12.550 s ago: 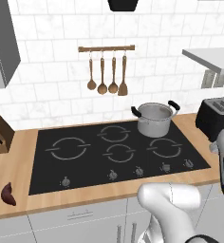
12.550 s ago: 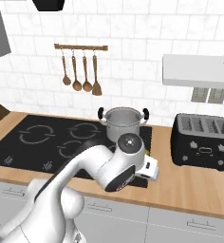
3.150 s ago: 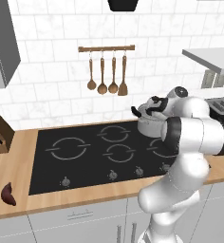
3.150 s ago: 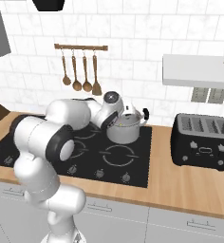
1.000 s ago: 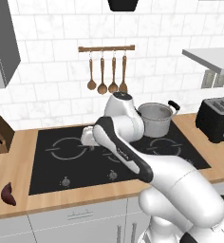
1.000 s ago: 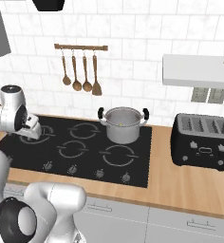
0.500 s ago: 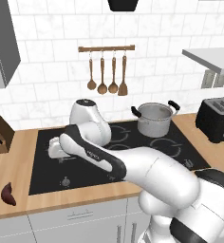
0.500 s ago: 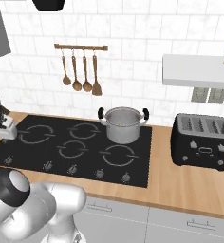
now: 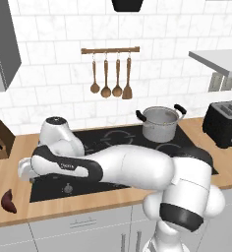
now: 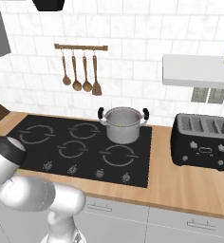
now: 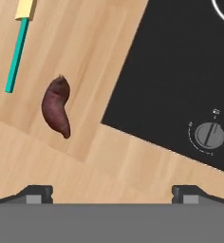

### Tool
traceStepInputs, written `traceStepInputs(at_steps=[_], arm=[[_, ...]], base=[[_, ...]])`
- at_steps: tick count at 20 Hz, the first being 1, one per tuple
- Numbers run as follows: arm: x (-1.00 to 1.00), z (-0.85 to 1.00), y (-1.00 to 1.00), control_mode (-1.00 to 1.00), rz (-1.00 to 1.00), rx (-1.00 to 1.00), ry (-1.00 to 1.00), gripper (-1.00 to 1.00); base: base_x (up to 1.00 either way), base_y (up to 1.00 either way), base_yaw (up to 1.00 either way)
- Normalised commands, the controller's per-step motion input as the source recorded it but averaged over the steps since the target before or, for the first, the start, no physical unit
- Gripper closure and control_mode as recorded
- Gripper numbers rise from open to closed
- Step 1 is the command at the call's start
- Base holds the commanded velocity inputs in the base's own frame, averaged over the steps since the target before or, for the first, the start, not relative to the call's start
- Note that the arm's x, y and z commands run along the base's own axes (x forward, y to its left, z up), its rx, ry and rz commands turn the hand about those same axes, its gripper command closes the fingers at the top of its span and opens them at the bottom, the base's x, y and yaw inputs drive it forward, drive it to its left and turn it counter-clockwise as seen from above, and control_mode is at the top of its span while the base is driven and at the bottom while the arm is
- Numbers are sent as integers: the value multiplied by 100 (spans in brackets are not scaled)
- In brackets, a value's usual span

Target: Put the potato and cucumber in the pot. Retrieve the spatula and lightly stir the vegetables in the pot.

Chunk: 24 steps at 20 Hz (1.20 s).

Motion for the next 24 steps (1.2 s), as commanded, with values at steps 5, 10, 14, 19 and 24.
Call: traceStepInputs(at_steps=[5,10,14,19,24], arm=[[0,-1,79,-100,3,-6,0,-100],[0,-9,74,-100,0,-11,0,-100],[0,-22,62,-100,0,-7,0,-100],[0,-7,35,-100,0,-3,0,-100],[0,-33,11,-100,0,0,0,-100]], base=[[0,0,0],[0,0,0],[0,0,0],[0,0,0],[0,0,0]])
